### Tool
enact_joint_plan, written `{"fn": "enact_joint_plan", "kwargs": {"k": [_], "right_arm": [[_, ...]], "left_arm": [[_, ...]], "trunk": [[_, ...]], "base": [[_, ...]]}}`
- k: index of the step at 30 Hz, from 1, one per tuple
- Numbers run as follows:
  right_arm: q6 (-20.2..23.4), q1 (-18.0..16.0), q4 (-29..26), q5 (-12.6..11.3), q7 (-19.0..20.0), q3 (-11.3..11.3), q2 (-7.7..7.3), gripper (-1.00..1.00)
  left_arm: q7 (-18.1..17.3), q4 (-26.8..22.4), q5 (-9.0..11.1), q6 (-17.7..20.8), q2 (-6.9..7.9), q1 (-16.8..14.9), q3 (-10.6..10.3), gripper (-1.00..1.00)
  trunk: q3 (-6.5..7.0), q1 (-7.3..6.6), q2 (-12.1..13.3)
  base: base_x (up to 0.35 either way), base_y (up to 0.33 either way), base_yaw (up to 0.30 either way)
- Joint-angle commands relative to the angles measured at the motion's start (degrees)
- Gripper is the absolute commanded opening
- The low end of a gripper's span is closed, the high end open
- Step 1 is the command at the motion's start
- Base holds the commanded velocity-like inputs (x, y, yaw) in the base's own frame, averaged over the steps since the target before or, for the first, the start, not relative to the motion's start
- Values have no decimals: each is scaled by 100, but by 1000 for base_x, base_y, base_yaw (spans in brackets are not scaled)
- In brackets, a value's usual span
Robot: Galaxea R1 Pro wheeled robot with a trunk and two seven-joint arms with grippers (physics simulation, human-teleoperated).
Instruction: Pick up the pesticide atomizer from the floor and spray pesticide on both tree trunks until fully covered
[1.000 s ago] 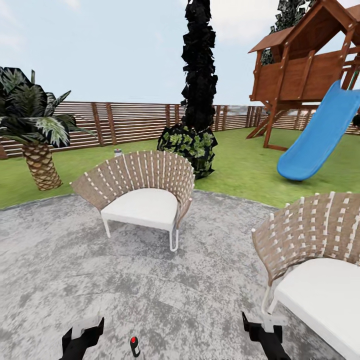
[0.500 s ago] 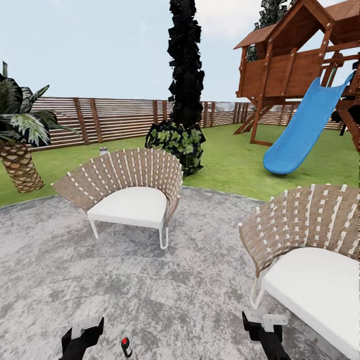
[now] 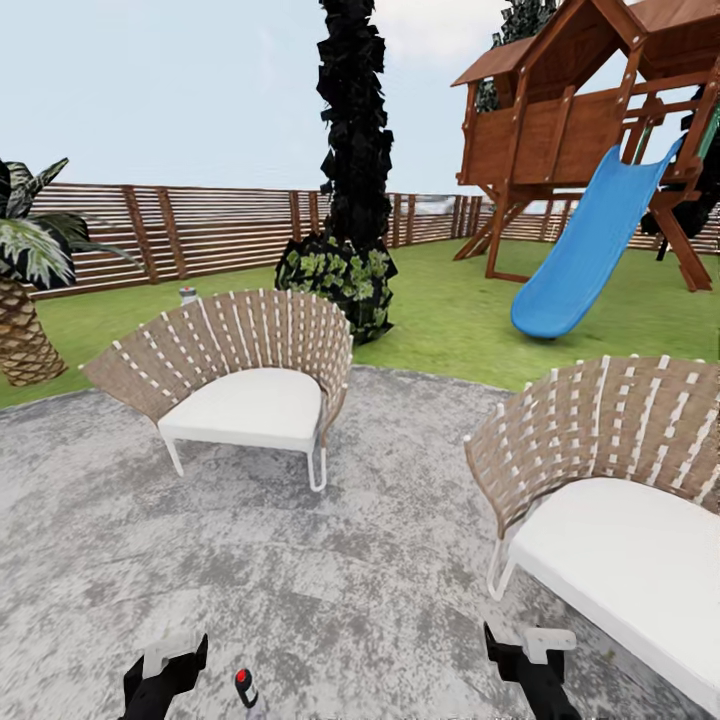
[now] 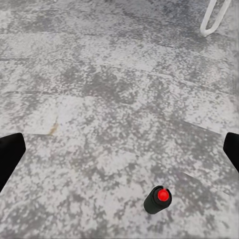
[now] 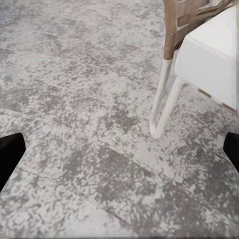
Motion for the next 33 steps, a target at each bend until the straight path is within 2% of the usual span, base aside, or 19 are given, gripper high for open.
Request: {"fn": "enact_joint_plan", "kwargs": {"k": [1, 7, 18, 30, 33], "right_arm": [[-18, -4, 4, -3, -2, -3, 1, 100], [-18, -4, 4, -3, -2, 2, 3, 100], [-18, -4, 4, -3, 3, 6, -2, 100], [-18, -4, 5, 4, 6, 12, -1, 100], [-18, -4, 5, 19, 17, 73, -2, 100]], "left_arm": [[5, 3, 58, -15, 2, -2, -18, 100], [5, 3, 63, -16, 2, -2, -24, 100], [5, 3, 31, -16, 2, -2, -24, 100], [5, 3, -7, 5, 7, -4, -63, 100], [0, -22, -15, 58, 21, -54, -73, 100]], "trunk": [[-14, -1, -2], [-68, -1, -2], [-110, -1, -2], [-192, -1, -2], [-203, -1, -2]], "base": [[-7, 86, -85], [-66, 136, -81], [-6, 10, -33], [0, 0, -171], [0, 0, -81]]}}
